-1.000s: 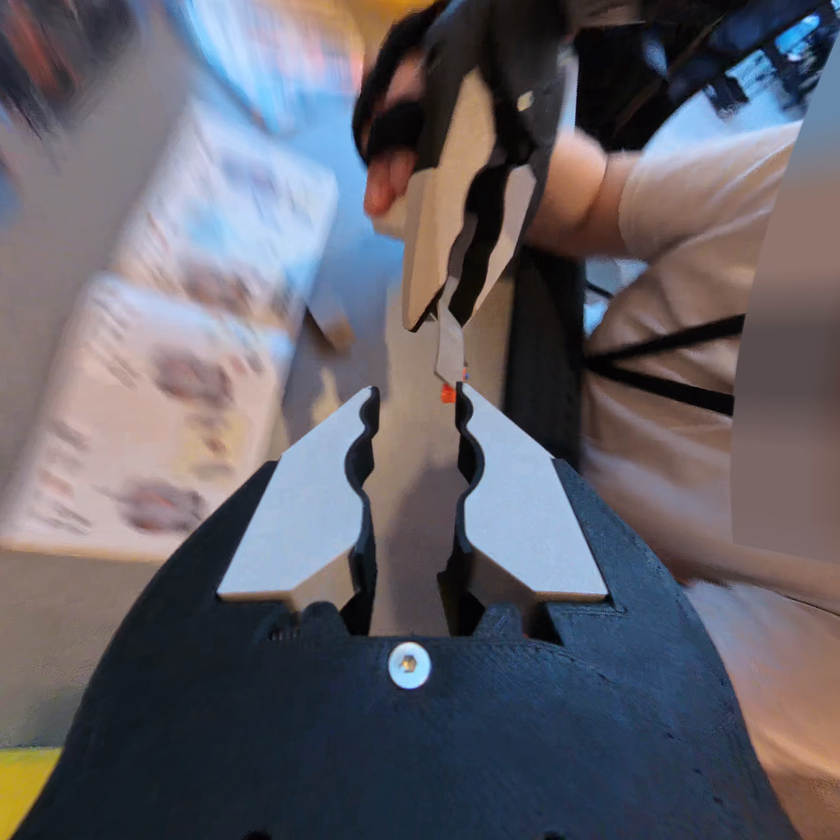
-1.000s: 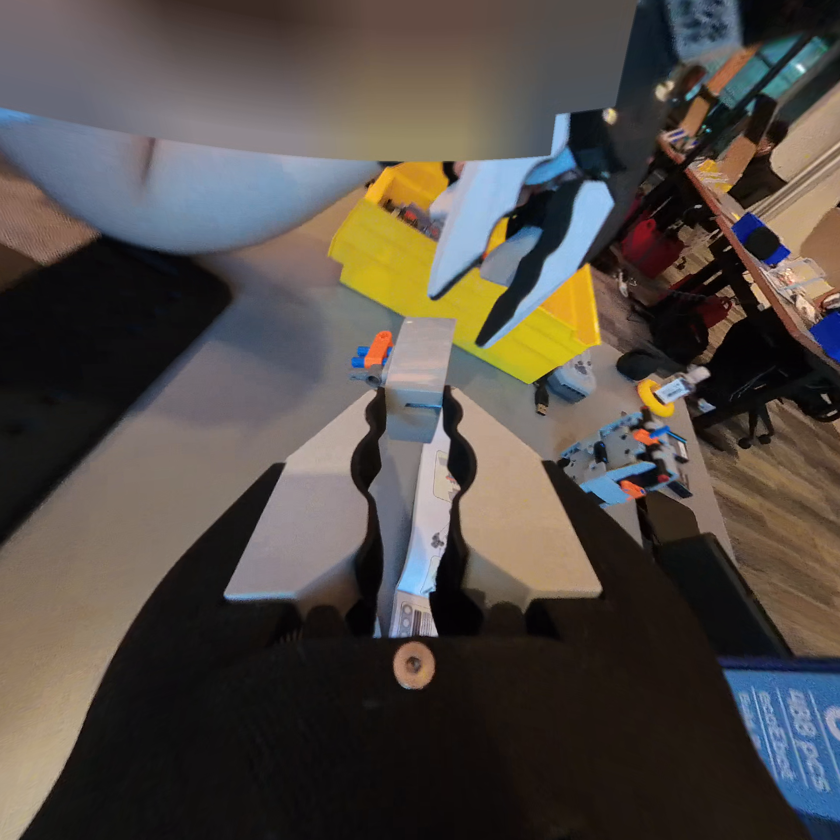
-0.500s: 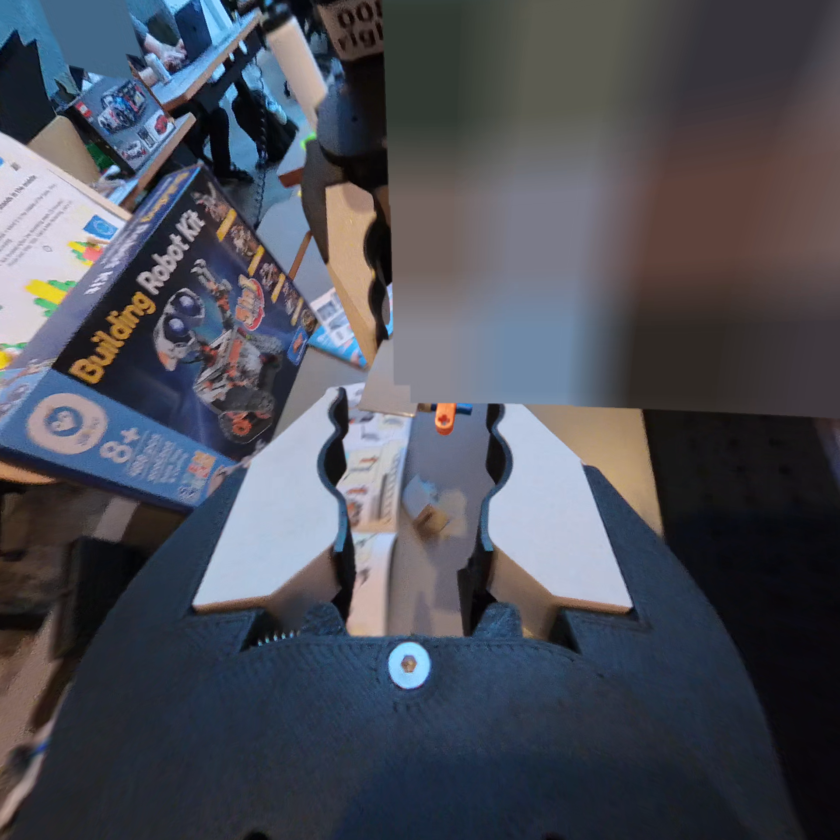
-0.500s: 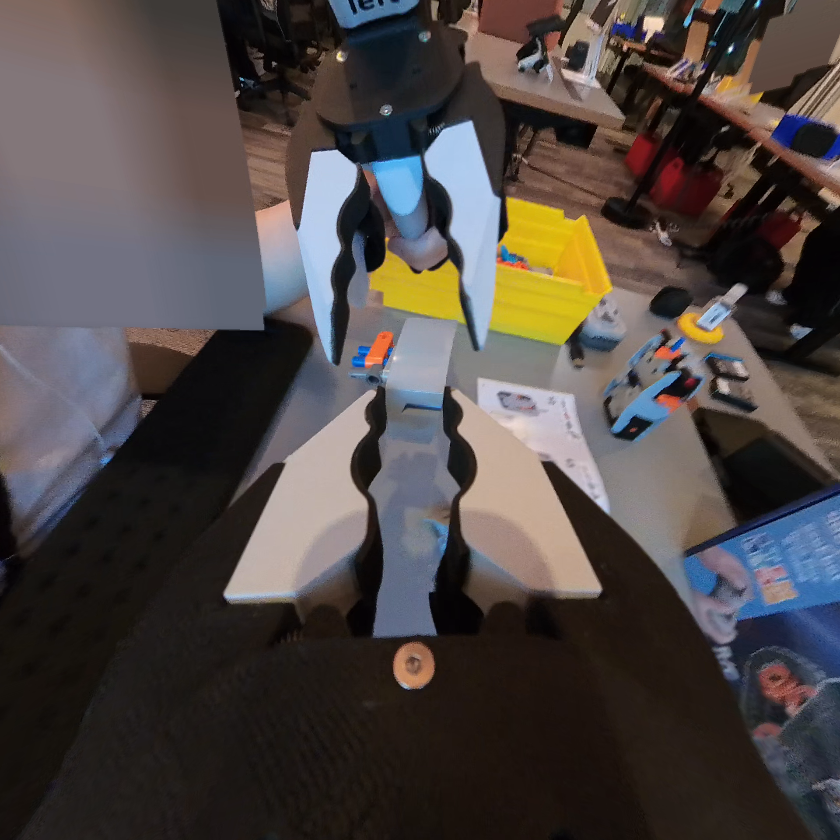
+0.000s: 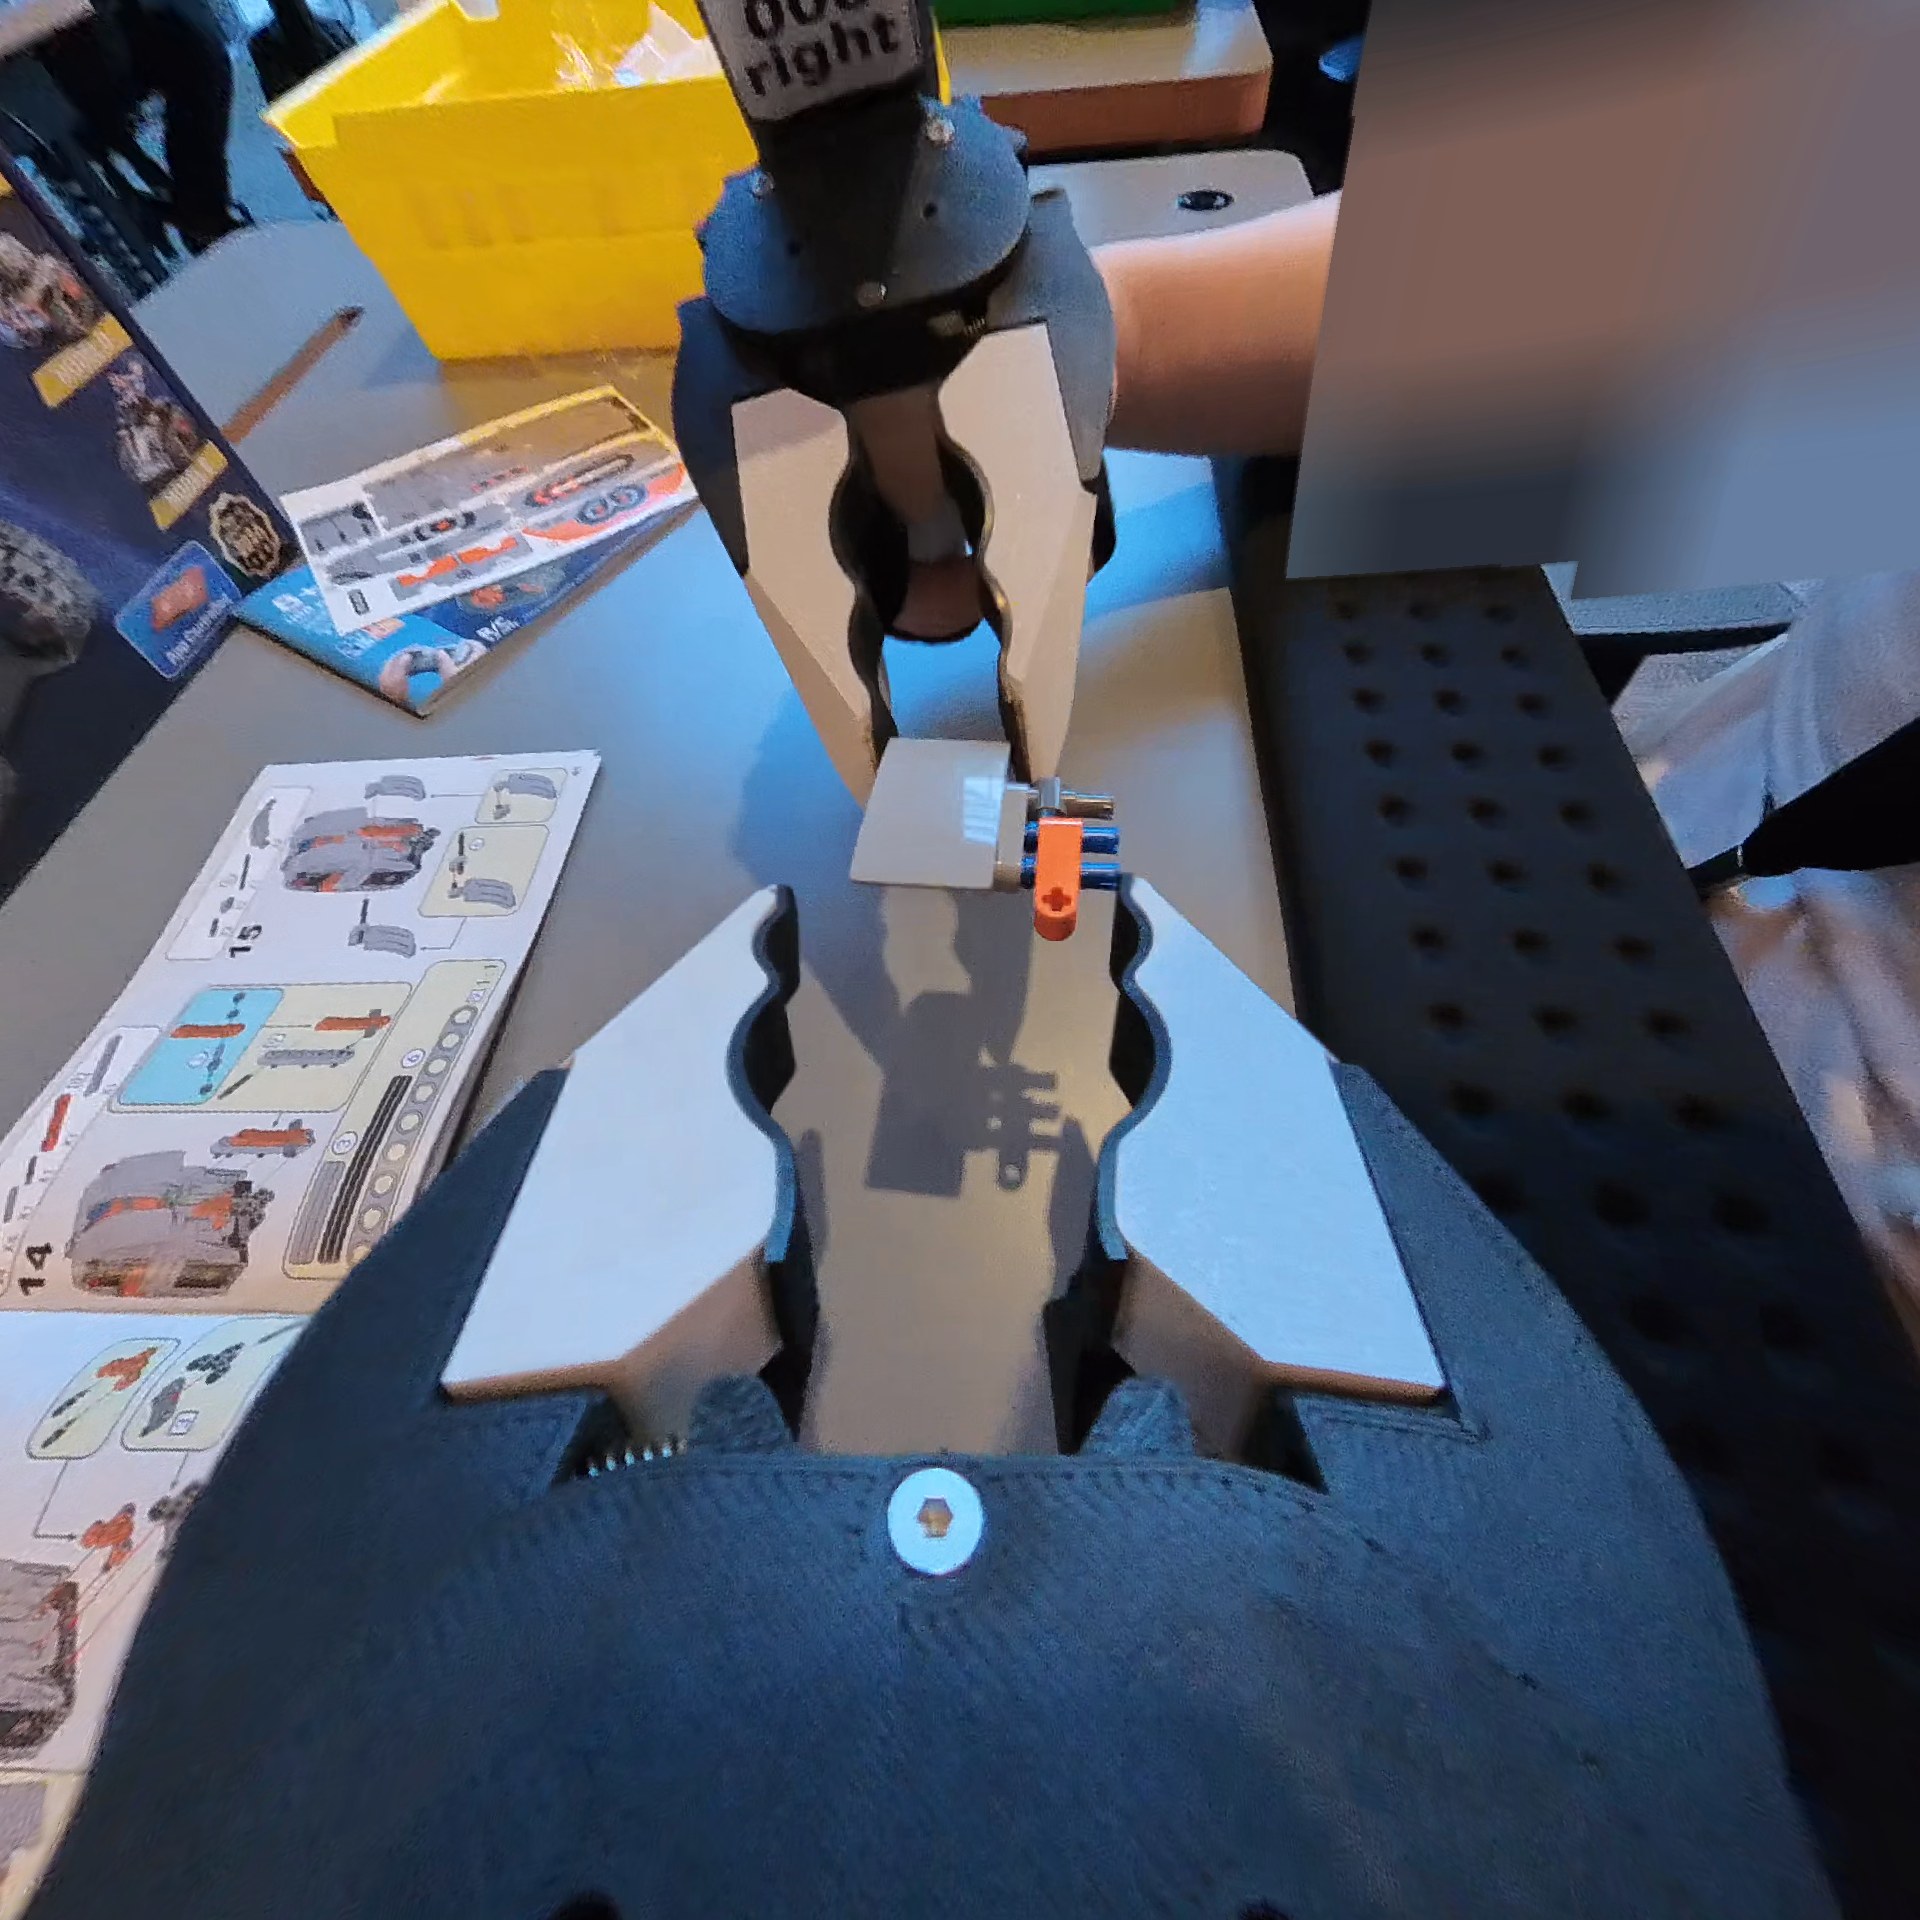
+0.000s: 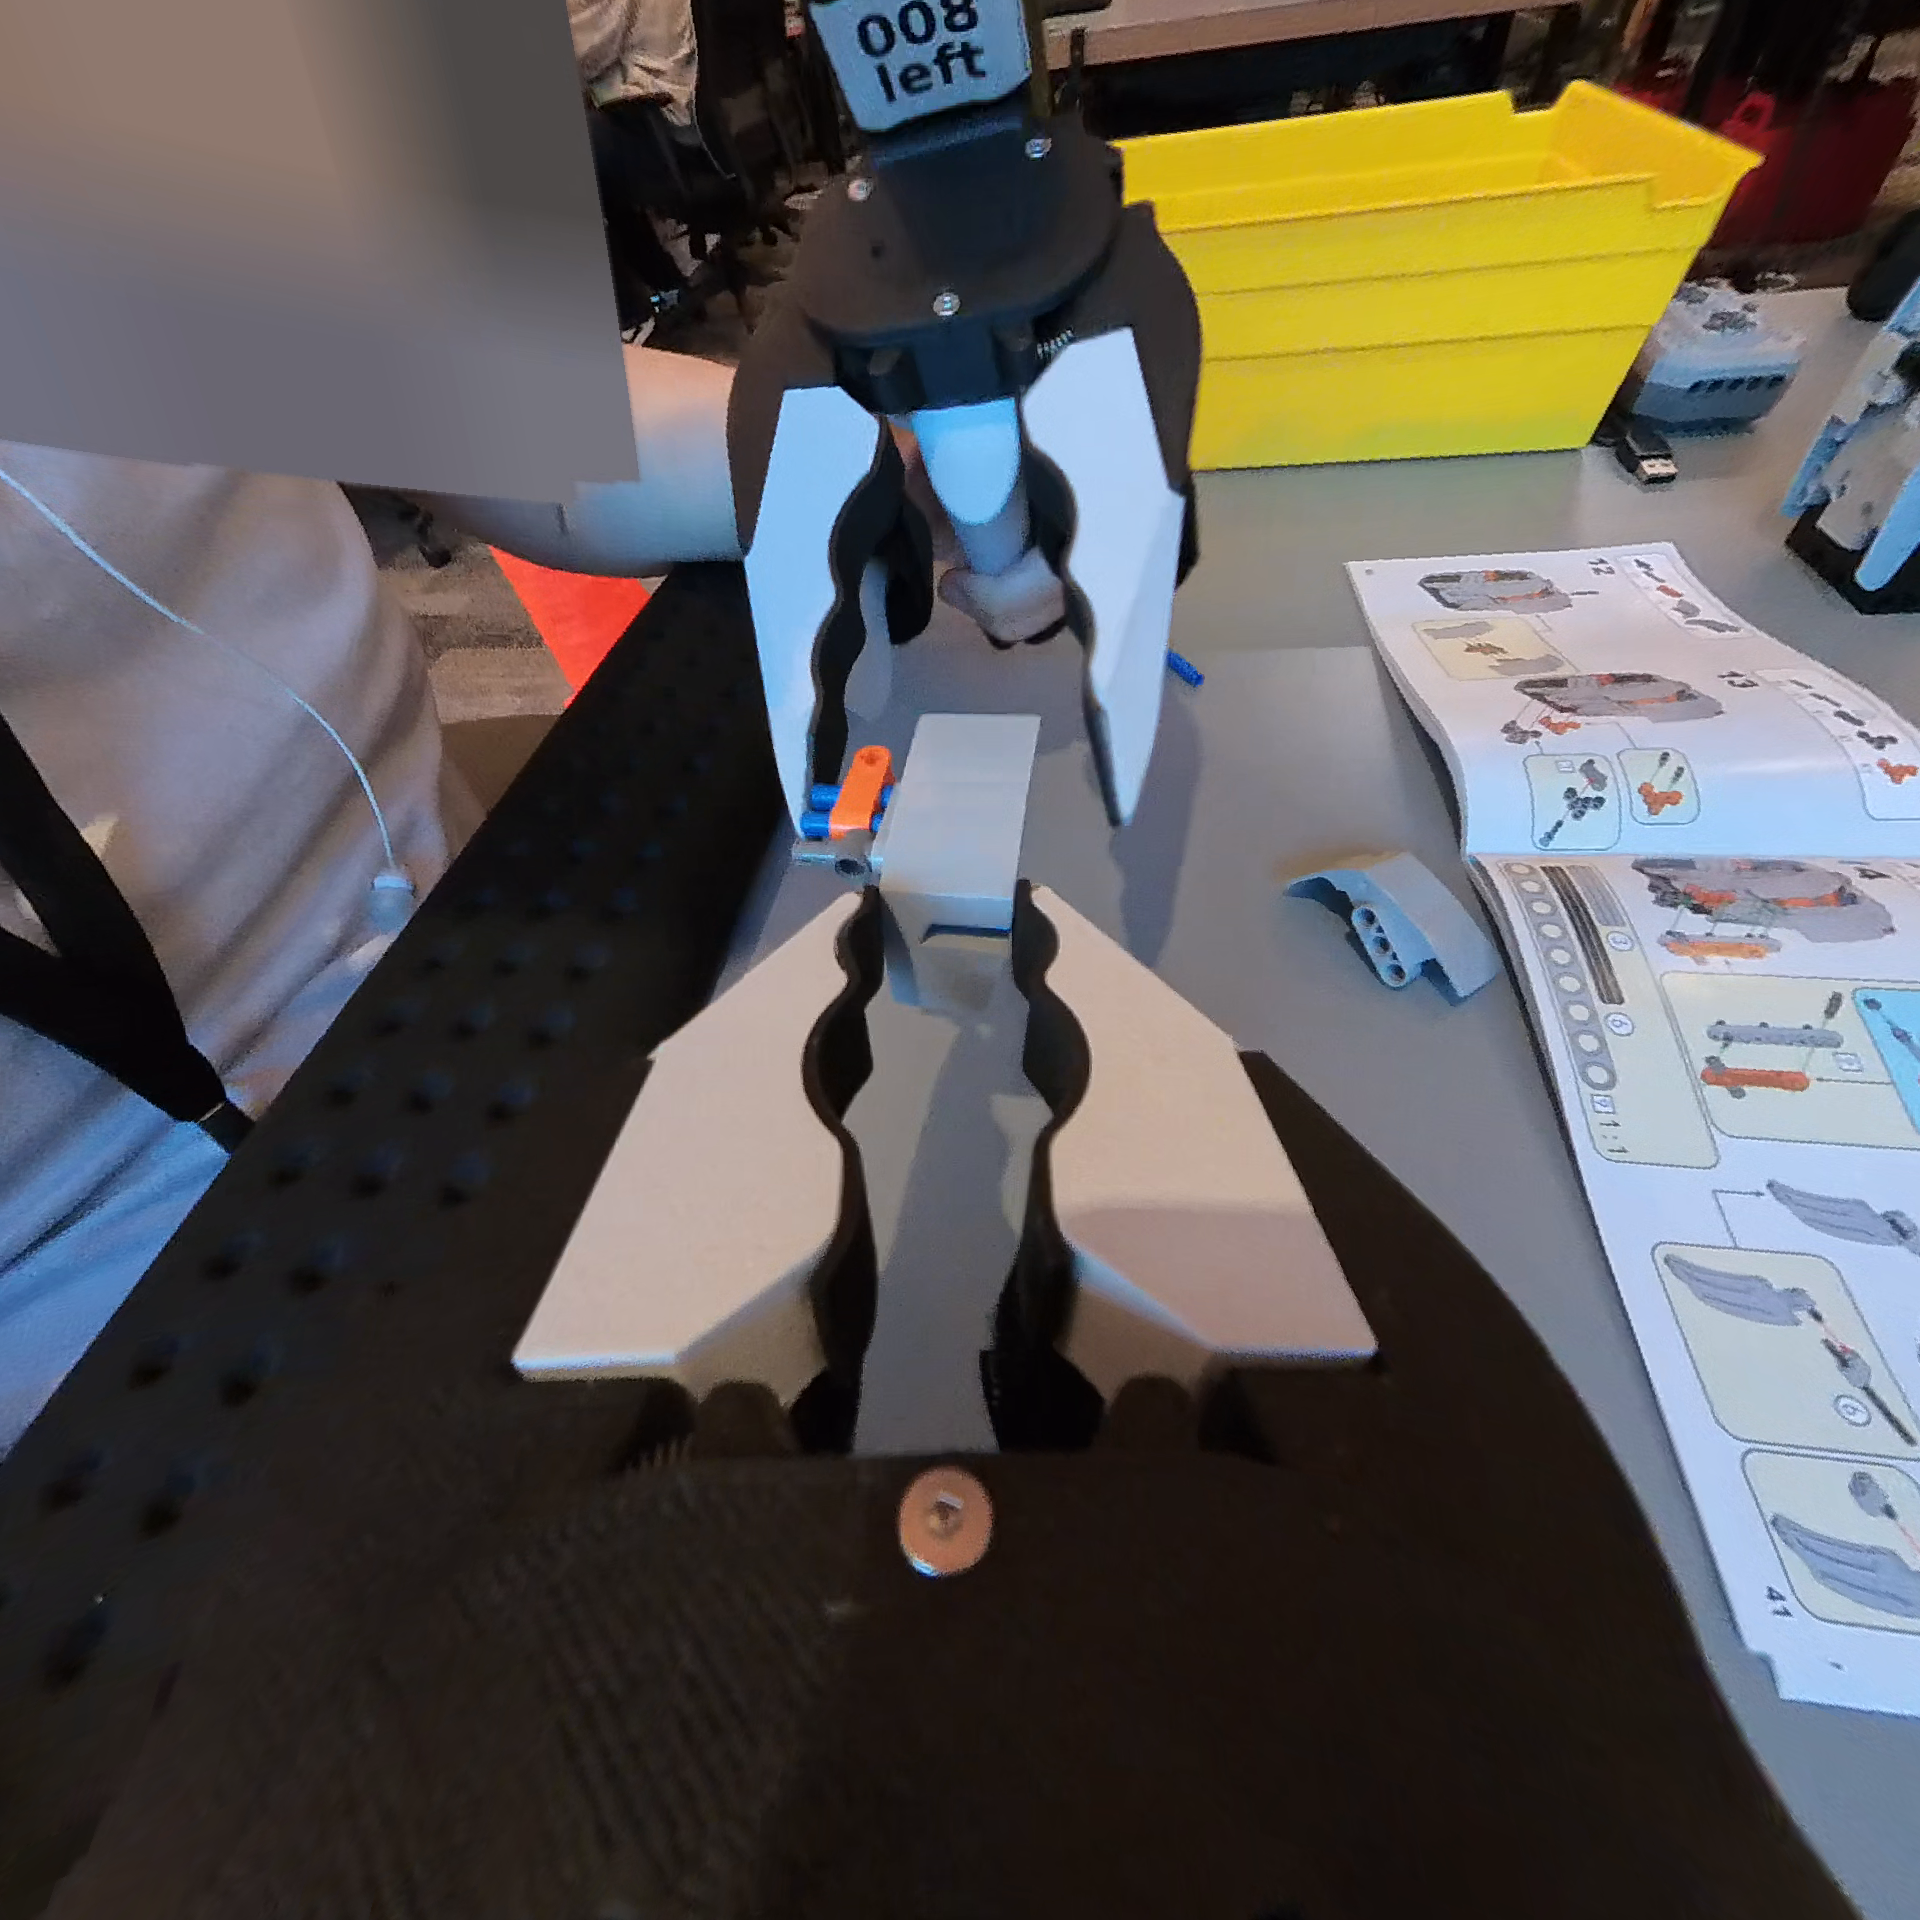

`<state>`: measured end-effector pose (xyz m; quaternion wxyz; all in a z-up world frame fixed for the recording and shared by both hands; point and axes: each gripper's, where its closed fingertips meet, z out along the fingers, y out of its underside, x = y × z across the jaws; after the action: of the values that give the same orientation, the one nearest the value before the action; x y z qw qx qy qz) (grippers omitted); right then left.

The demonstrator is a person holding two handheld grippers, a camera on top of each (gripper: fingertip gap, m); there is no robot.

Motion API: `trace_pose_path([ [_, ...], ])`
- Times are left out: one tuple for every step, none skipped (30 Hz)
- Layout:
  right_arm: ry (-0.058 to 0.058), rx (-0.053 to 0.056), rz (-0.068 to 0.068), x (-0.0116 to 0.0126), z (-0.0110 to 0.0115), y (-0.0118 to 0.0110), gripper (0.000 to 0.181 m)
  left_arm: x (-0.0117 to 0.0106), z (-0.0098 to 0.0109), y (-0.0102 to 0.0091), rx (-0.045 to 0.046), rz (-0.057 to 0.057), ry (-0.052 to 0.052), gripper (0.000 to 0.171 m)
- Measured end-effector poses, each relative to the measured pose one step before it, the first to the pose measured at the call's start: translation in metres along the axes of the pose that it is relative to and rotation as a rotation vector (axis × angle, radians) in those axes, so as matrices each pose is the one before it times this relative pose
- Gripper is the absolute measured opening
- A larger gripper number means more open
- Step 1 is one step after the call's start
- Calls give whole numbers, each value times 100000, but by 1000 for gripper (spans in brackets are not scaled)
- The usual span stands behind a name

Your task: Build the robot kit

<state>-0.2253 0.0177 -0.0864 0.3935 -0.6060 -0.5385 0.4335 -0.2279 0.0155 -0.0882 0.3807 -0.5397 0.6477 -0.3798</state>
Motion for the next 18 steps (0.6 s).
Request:
trace_pose_path([
  [897,571,-1178,87,31,-87,23,190,-178,-322,2401,807,-774,54],
  [1331,1928,-1822,106,-35,-264,23,195,-144,-256,2293,104,-812,47],
  [1492,3311,-2691,13,-76,-449,23,119,-96,-48,1215,-183,-1039,42],
  [1257,1402,-2671,-54,-44,-231,23,113,-98,-4,997,151,-910,40],
  [1873,-1373,-2466,58,-17,95,23,249,-106,-94,1450,827,50,36],
  [1571,-1035,-2101,31,-7,42,24,455,-59,-58,902,1515,1571,26],
  [400,145,-1302,-92,10,-126,23,400,21,37,-99,1669,1365,17],
  [-98,-889,-443,-107,0,57,23,4,72,58,-378,1265,-957,16],
  [180,-1218,-623,4,-35,151,23,-450,89,20,20,511,-3669,21],
  [-1307,-165,-205,-244,33,25,23,-533,85,-14,135,-136,-3790,40],
  [-954,-185,278,-202,93,10,23,-168,39,10,-104,-305,-910,52],
  [232,-788,-99,-14,115,96,23,337,-10,-46,290,-501,2453,52],
  [652,-651,-417,61,79,68,24,707,-51,-92,762,-400,4672,38],
  [-312,-150,-110,-68,28,-15,23,444,23,-58,640,-344,2733,24],
  [276,-423,238,50,-8,54,23,1,27,-37,307,-101,-190,24],
  [-44,-63,69,-11,-23,47,23,-3,27,-22,56,308,-195,24],
  [34,-181,40,-9,-17,47,23,4,40,15,-86,178,3,24],
  [183,-301,-217,9,-5,34,23,17,25,14,-135,76,-33,24],
])
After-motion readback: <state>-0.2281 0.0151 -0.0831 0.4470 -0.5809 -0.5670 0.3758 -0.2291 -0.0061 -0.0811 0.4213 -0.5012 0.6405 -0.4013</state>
